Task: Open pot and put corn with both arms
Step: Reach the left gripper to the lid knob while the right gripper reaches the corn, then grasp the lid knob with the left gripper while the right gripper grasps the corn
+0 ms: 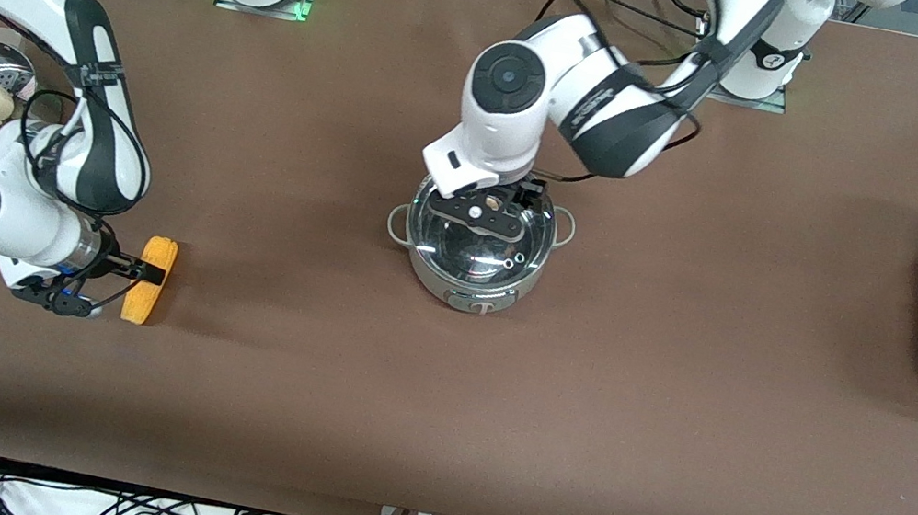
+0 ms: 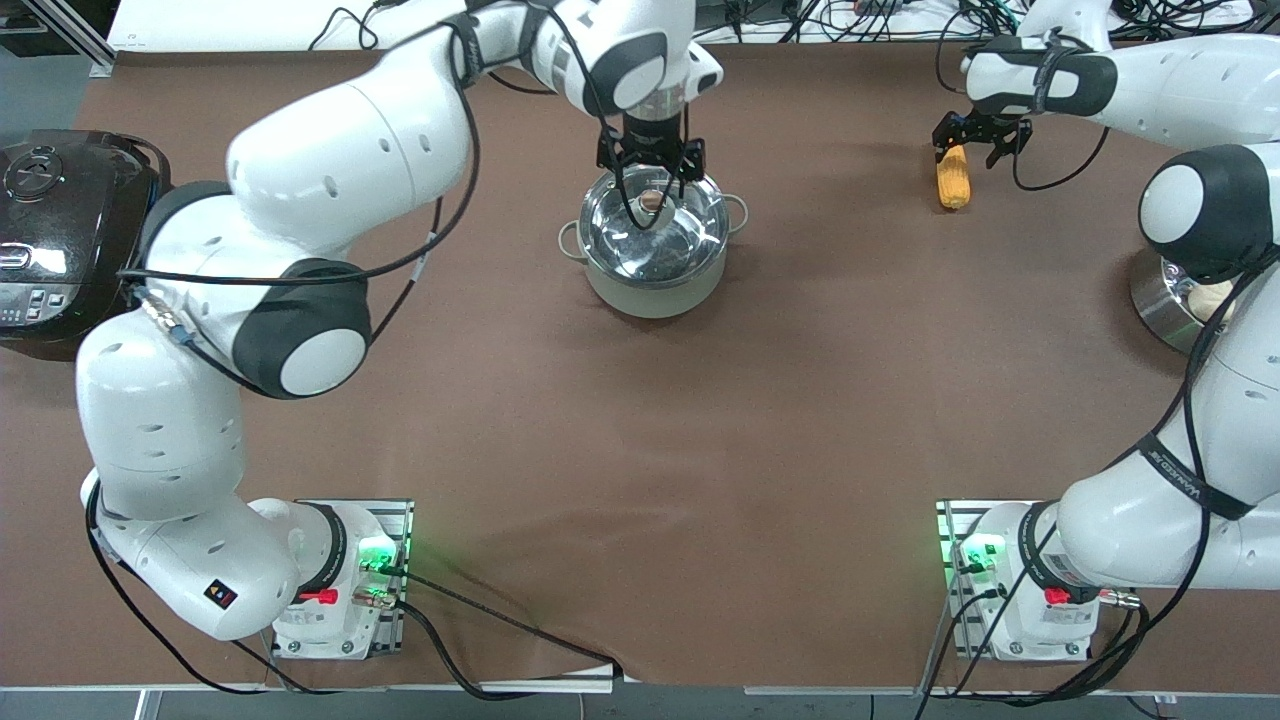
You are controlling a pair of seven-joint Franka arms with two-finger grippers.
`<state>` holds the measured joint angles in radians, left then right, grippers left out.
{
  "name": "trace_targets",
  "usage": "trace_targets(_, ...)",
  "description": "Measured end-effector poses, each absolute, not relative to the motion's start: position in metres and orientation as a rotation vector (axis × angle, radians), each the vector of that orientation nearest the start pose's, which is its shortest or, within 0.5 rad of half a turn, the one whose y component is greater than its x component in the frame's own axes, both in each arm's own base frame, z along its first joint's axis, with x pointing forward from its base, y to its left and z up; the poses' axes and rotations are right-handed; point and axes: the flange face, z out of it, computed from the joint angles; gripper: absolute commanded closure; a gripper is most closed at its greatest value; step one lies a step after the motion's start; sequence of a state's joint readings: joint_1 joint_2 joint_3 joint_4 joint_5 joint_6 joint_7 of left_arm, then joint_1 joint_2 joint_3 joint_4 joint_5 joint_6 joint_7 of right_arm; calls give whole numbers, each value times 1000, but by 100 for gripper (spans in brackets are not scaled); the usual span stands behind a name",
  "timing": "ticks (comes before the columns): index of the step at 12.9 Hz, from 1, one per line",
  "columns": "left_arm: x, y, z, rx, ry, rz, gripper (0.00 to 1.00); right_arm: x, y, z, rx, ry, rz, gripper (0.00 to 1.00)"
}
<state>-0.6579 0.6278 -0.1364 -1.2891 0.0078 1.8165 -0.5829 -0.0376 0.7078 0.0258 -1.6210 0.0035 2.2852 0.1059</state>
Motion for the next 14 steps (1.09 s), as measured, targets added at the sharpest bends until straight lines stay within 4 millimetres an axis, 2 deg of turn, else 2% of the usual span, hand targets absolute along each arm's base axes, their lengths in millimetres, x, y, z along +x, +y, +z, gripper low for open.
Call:
trace_targets(1,522,-496,373,-3118,297,185,0,687,-6,199,-3117,198,53,0)
trace_targets(2,525,-493,370,-3116,288,186,0,687,-3,194,-3117,202,44,11)
trace_targets(3,527,-491,366,-3112,282,190,0,687,-1,191,-3116,203,39,51)
trace_targets(4,528,-491,361,-3108,282,195,0,687,-1,188,-3116,203,35,87)
trace_targets(5,528,-492,356,-3102,285,201,0,687,-1,186,-3116,204,36,100)
trace_targets(6,527,-493,350,-3095,288,209,0,687,-1,184,-3116,205,38,100)
trace_targets(7,526,-495,345,-3091,293,215,13,687,-1,184,-3116,205,38,100)
trace_targets(8,525,-496,342,-3089,296,218,39,687,-1,184,-3115,206,38,100)
trace_targets(9,524,-497,341,-3088,298,219,58,687,-1,184,-3115,206,38,100)
trace_targets(11,524,-497,341,-3088,300,218,81,687,-1,184,-3115,206,37,100)
trace_targets(13,523,-498,342,-3087,304,214,95,688,-1,186,-3115,206,33,100)
trace_targets(14,523,-498,342,-3086,306,213,98,689,-1,191,-3115,205,29,100)
